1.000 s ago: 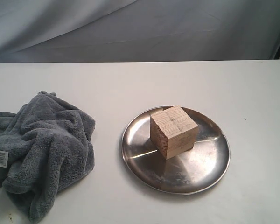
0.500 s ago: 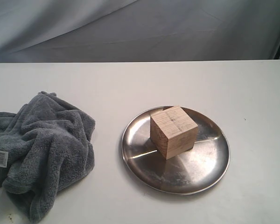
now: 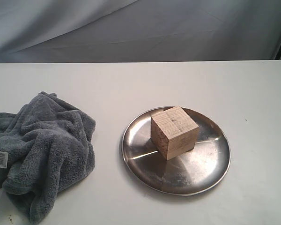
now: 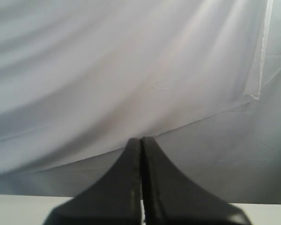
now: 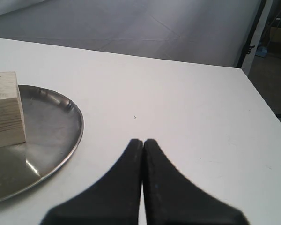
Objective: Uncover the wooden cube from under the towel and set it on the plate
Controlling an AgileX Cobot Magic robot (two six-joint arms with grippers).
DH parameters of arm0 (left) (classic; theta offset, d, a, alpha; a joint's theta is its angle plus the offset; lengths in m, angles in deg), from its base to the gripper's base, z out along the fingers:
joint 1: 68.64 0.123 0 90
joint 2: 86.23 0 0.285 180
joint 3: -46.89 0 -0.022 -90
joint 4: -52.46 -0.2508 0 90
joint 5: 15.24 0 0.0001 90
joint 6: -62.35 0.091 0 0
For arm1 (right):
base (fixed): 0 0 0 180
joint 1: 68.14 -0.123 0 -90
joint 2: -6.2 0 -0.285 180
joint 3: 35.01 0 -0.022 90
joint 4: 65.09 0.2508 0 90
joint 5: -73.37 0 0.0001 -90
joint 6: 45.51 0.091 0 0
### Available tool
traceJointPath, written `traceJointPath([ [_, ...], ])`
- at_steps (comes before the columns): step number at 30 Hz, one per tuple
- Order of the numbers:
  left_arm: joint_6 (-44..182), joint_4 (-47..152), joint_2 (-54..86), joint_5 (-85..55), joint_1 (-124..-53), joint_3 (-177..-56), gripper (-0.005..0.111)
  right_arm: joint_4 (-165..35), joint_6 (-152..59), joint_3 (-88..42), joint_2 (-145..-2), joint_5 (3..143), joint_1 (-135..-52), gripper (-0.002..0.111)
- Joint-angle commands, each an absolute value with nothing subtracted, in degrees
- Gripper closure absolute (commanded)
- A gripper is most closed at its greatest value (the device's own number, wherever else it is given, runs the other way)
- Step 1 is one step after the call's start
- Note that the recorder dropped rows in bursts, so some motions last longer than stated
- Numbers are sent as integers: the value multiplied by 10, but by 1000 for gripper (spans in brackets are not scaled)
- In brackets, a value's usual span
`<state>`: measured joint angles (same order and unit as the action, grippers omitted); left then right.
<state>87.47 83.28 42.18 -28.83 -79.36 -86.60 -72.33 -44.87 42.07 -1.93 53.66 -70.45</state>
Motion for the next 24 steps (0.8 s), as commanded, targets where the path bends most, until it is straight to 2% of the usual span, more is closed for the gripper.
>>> traceJointPath([
  [1,821,833,486,-292,-793,-816,107,-726,-450,422,-16,537,-699,108],
  [15,820,830,630,-108,-793,-775,107,-726,-450,422,-16,537,-699,108],
  [24,821,831,633,-111,-793,-775,107,-726,-450,422,-16,537,-699,108],
])
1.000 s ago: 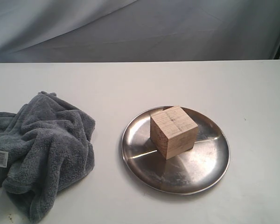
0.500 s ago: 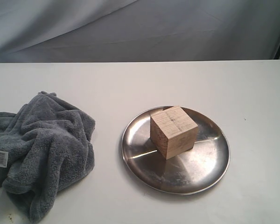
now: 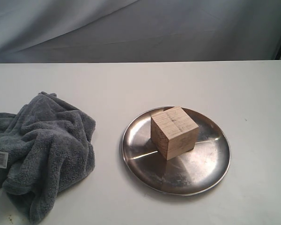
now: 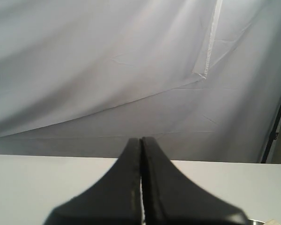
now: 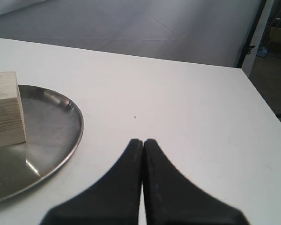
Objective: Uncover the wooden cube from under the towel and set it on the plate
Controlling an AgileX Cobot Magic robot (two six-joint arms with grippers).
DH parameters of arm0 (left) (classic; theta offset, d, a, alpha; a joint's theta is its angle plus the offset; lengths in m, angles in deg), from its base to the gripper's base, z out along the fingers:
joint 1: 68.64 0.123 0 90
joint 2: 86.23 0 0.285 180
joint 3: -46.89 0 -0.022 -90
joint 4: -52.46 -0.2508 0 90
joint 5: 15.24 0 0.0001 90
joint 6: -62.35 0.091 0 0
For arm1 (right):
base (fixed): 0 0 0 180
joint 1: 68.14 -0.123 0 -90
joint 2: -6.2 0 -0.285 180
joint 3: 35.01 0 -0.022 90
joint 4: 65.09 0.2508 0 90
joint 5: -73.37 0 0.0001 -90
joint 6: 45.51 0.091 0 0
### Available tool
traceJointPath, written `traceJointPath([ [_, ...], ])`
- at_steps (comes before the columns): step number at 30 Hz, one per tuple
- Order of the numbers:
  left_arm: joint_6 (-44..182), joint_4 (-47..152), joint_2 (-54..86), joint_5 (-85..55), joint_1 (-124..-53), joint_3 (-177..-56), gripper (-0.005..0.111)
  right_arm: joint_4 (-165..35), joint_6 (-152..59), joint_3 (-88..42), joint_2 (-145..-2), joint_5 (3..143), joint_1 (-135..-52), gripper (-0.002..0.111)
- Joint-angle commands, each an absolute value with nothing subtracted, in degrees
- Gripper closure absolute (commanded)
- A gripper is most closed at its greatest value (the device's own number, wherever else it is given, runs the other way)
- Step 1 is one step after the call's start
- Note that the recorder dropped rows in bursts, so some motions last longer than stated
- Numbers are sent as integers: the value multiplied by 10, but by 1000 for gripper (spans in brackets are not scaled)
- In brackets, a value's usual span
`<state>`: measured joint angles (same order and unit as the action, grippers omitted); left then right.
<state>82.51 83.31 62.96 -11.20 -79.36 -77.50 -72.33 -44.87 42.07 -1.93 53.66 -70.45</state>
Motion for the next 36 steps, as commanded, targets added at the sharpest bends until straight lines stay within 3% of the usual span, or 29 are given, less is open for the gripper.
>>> traceJointPath([
  [1,821,831,633,-111,-793,-775,107,-726,-450,422,-16,537,-699,108],
  [13,828,831,635,-89,-787,-775,107,-726,-450,422,-16,537,-699,108],
  [25,870,821,750,42,-626,-775,107,-726,-450,422,-16,537,-699,108],
  [36,868,776,860,72,-607,-775,107,-726,-450,422,-16,537,-699,108],
])
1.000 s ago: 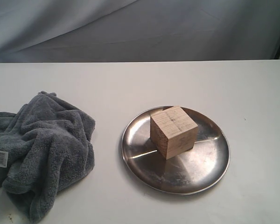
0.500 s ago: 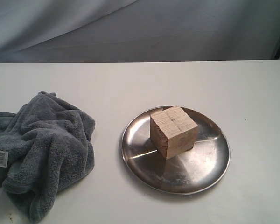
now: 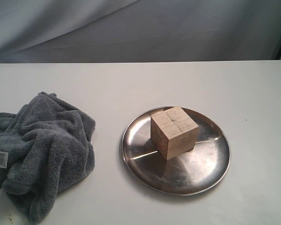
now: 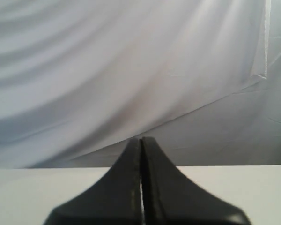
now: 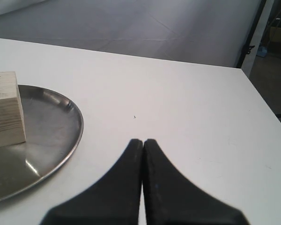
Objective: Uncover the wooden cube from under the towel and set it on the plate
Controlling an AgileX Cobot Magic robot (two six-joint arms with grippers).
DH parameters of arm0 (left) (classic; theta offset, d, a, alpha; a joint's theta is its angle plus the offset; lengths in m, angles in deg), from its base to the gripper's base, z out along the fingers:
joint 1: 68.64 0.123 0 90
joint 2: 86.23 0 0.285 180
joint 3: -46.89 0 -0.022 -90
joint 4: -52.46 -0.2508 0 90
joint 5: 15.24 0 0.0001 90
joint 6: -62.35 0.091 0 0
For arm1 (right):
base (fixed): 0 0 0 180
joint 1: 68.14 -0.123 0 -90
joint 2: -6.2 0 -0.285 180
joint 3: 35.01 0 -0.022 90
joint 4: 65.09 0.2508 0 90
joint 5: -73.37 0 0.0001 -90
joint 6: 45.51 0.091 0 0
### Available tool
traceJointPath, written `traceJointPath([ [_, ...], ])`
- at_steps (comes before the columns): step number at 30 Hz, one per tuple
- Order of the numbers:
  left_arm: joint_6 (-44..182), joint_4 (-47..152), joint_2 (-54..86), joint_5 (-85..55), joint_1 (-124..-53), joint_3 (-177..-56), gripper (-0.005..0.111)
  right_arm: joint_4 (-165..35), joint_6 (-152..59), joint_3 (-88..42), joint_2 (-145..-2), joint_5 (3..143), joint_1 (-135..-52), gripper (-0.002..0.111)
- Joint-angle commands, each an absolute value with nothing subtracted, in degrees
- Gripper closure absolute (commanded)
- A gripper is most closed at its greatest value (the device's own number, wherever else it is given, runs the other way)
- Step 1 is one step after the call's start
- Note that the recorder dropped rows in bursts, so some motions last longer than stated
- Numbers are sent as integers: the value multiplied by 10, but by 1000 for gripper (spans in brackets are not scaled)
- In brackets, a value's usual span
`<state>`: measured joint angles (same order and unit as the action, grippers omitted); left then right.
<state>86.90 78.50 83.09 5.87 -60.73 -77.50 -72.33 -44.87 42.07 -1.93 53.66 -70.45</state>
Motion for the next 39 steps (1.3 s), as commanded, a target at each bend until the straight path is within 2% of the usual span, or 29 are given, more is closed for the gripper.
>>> traceJointPath([
  [1,868,776,860,78,-607,-775,107,-726,-450,422,-16,537,-699,108],
  [26,867,767,860,68,-630,-775,107,-726,-450,422,-16,537,-699,108],
  [30,778,691,860,68,-630,-772,107,-726,-450,422,-16,537,-699,108],
  [35,580,548,860,-25,-630,-692,107,-726,-450,422,-16,537,-699,108],
  [39,580,531,860,-103,-630,-614,107,-726,-450,422,-16,537,-699,108],
])
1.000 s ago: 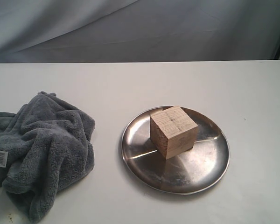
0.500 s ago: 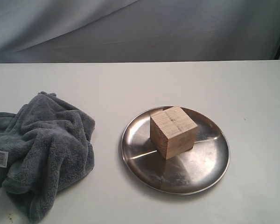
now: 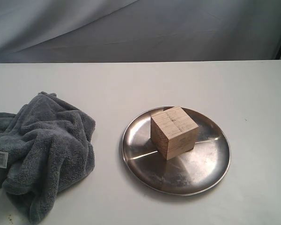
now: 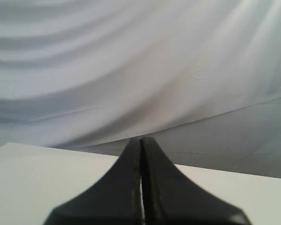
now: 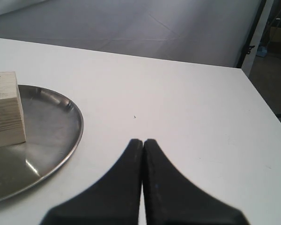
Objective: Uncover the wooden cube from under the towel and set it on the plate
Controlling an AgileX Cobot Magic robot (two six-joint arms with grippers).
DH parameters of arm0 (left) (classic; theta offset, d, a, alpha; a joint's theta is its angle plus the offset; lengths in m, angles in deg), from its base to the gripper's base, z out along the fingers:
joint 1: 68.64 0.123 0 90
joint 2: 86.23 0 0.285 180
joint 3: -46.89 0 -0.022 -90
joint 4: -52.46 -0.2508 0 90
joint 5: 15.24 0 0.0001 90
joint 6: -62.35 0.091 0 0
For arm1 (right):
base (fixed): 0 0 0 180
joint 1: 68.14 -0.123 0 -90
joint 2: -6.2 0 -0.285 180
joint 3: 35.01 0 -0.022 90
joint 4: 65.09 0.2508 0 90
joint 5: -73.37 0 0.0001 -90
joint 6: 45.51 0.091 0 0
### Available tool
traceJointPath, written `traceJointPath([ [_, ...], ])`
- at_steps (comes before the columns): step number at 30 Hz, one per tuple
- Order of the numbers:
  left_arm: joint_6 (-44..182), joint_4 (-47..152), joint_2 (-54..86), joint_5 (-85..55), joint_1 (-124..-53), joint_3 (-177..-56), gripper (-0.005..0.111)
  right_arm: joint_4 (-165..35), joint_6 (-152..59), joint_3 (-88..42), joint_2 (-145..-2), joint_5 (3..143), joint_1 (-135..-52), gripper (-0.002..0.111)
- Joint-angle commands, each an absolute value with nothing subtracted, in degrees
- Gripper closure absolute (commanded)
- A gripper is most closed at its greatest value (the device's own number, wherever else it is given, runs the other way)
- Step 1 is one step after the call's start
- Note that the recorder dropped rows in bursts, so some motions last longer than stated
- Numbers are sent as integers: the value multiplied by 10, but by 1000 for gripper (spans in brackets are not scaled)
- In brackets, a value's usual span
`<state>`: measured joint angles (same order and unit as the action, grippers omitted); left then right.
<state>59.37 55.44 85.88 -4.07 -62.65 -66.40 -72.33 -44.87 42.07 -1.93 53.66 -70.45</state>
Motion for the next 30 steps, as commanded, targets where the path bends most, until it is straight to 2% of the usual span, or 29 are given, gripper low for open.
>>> traceJointPath([
  [1,580,529,860,-114,-630,-604,107,-726,-450,422,-16,537,-699,108],
  [7,580,529,860,-144,-630,-559,107,-726,-450,422,-16,537,-699,108],
  [16,565,487,860,3,-630,-559,107,-726,-450,422,-16,537,-699,108],
  [30,569,484,860,16,-630,-559,107,-726,-450,422,-16,537,-699,108],
])
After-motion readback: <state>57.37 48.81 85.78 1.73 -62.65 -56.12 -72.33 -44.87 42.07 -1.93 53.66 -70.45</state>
